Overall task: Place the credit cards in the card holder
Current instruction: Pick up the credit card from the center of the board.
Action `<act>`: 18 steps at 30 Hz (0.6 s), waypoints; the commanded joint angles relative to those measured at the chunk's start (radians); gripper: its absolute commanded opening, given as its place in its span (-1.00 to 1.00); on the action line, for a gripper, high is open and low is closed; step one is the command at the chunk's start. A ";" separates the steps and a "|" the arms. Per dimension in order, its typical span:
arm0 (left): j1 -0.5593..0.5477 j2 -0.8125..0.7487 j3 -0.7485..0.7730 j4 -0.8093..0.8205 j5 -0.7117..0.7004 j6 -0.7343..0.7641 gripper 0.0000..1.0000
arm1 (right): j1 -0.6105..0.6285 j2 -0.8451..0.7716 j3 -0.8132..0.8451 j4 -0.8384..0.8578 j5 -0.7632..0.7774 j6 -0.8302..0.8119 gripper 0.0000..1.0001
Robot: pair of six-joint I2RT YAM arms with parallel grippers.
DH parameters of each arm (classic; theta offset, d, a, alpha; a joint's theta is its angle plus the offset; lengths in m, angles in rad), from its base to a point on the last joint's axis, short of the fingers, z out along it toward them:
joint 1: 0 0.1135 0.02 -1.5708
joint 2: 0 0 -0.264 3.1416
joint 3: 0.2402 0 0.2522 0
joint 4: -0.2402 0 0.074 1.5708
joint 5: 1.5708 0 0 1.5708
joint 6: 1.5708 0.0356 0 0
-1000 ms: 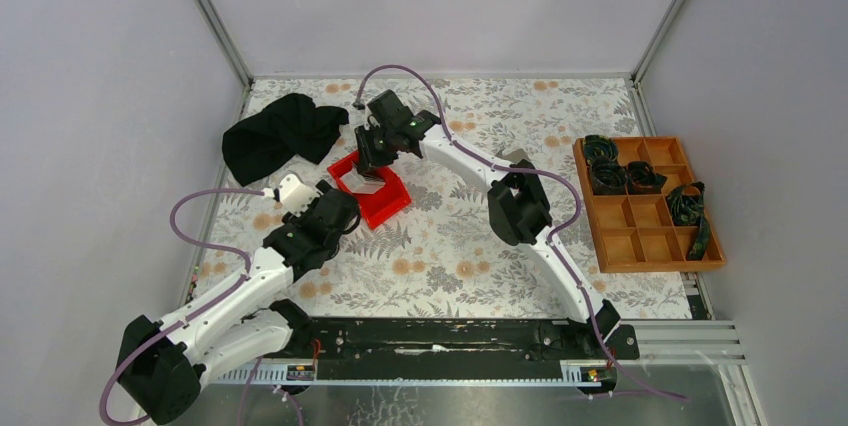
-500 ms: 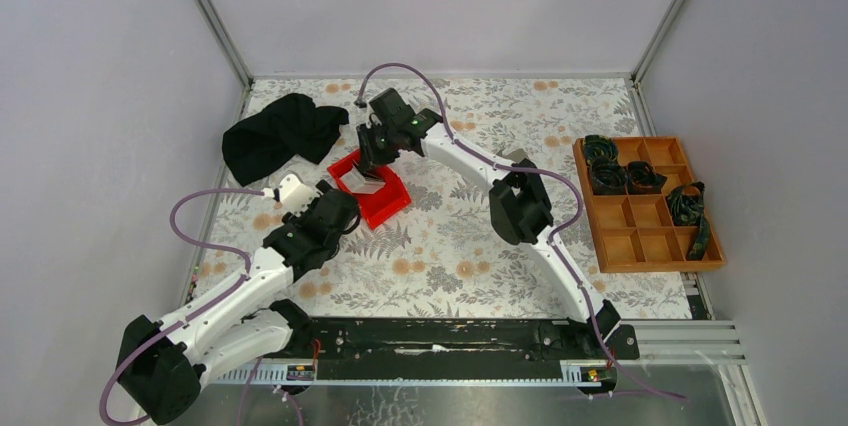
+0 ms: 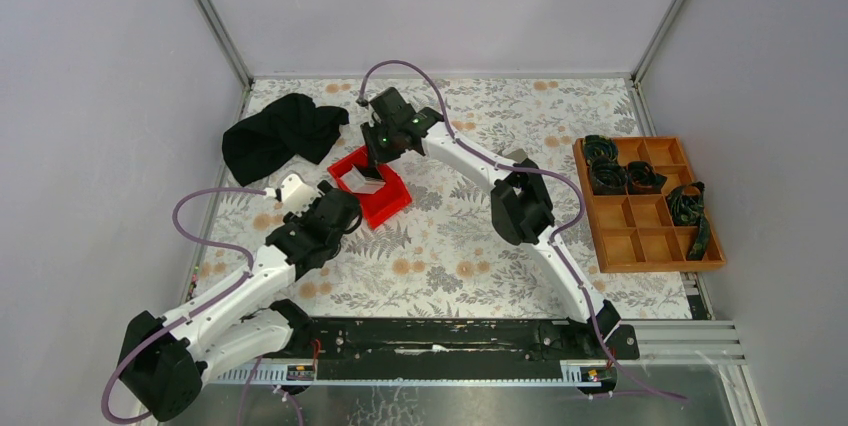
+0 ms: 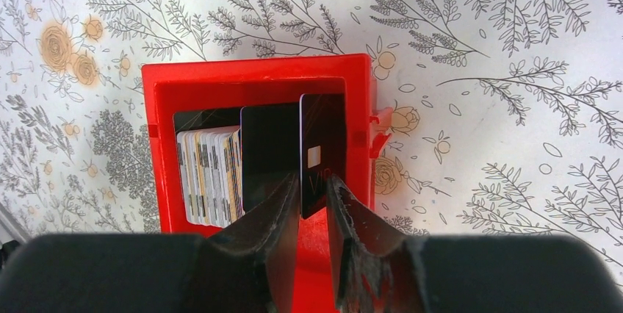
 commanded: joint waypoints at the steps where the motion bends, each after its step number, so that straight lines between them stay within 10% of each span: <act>1: -0.006 0.006 0.008 0.029 -0.025 0.000 0.50 | 0.007 -0.056 0.019 -0.013 0.062 -0.045 -0.46; 18: -0.004 0.010 -0.008 0.070 -0.015 0.038 0.51 | 0.047 0.007 0.058 0.049 0.123 -0.063 -0.65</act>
